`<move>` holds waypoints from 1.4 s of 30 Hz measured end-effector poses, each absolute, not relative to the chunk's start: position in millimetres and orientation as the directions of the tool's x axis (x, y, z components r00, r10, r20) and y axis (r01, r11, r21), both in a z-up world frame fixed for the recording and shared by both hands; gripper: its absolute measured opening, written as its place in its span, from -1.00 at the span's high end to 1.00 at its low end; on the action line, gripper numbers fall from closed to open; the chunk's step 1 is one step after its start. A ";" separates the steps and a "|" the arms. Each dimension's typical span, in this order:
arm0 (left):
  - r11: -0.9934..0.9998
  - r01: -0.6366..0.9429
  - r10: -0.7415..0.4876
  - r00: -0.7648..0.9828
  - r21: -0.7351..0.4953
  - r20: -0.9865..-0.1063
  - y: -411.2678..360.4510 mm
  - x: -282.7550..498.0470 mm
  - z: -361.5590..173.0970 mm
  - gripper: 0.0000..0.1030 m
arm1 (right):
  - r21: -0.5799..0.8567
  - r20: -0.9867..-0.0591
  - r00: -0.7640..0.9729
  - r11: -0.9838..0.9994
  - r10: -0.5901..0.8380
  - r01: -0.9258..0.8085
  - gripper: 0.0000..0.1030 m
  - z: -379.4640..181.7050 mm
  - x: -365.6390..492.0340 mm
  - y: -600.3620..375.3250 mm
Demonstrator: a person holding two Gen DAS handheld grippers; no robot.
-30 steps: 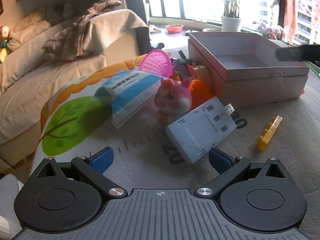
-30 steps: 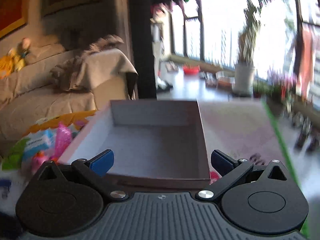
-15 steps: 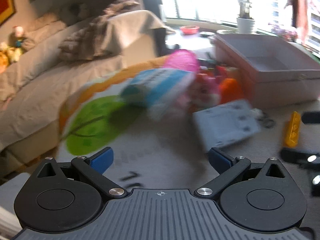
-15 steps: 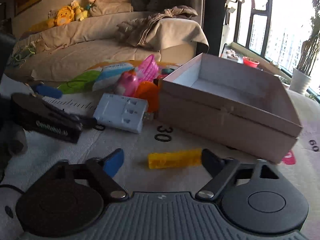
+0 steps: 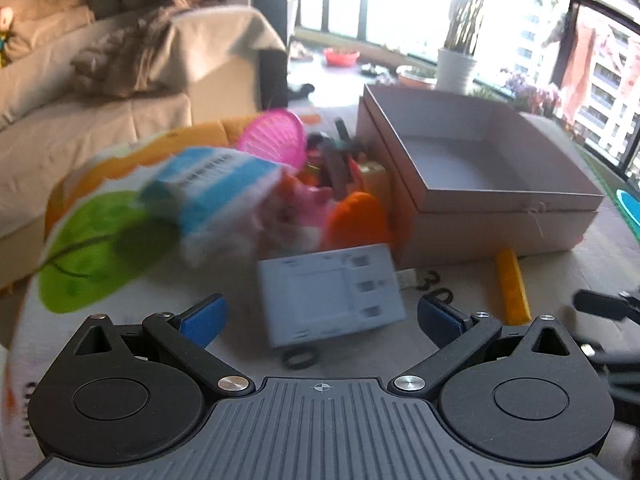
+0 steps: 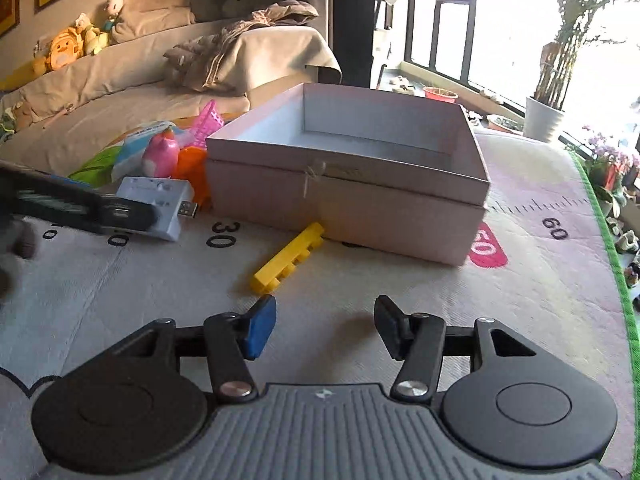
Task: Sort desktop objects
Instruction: 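Grasp the white power bank with the left tool while the right tool grasps the yellow brick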
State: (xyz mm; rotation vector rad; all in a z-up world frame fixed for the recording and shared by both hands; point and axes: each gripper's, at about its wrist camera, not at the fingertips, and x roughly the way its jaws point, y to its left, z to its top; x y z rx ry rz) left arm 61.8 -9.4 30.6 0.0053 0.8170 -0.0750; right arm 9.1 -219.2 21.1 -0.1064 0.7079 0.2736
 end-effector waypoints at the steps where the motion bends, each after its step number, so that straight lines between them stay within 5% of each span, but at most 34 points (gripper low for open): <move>1: 0.998 0.062 -0.060 0.673 -0.024 -0.738 -12.4 66.4 27.8 -1.00 | -0.003 -0.651 0.730 0.961 0.209 -0.278 -0.11 22.4 7.4 -220.5; 3: 0.998 0.055 -0.053 0.669 -0.022 -0.741 -14.9 70.0 24.2 -0.94 | 0.008 -0.642 0.737 0.963 0.212 -0.270 -0.19 25.3 5.3 -222.6; 5: 0.998 0.059 -0.051 0.671 -0.015 -0.740 -13.0 68.4 23.2 -0.67 | 0.024 -0.631 0.742 0.962 0.225 -0.271 -0.23 29.7 4.9 -223.5; 14: 0.984 0.173 -0.141 0.637 -0.037 -0.758 8.5 21.1 27.3 -0.64 | 0.023 -0.647 0.727 0.958 0.231 -0.285 -0.29 23.9 48.0 -190.0; 20: 0.959 0.280 -0.211 0.592 -0.047 -0.778 10.9 -17.6 30.3 -0.81 | 0.026 -0.676 0.684 0.937 0.274 -0.349 0.57 22.5 39.7 -182.5; 30: 0.969 0.243 -0.128 0.636 0.040 -0.761 -7.2 -7.3 19.7 -0.83 | 0.025 -0.727 0.617 0.910 0.301 -0.413 0.75 30.1 -24.5 -200.9; 35: 0.969 0.238 -0.109 0.655 0.067 -0.748 -9.3 -9.9 22.8 -0.81 | 0.019 -0.701 0.652 0.921 0.290 -0.390 0.70 38.2 -29.8 -208.3; 40: 0.967 0.249 -0.123 0.646 0.056 -0.754 -8.0 -23.3 26.0 -0.81 | 0.074 -0.643 0.695 0.929 0.323 -0.363 0.17 46.3 -8.0 -205.7; 42: 0.966 0.254 -0.138 0.634 0.036 -0.760 -8.8 -30.7 28.0 -0.81 | 0.087 -0.642 0.694 0.930 0.327 -0.358 0.12 41.0 5.0 -199.8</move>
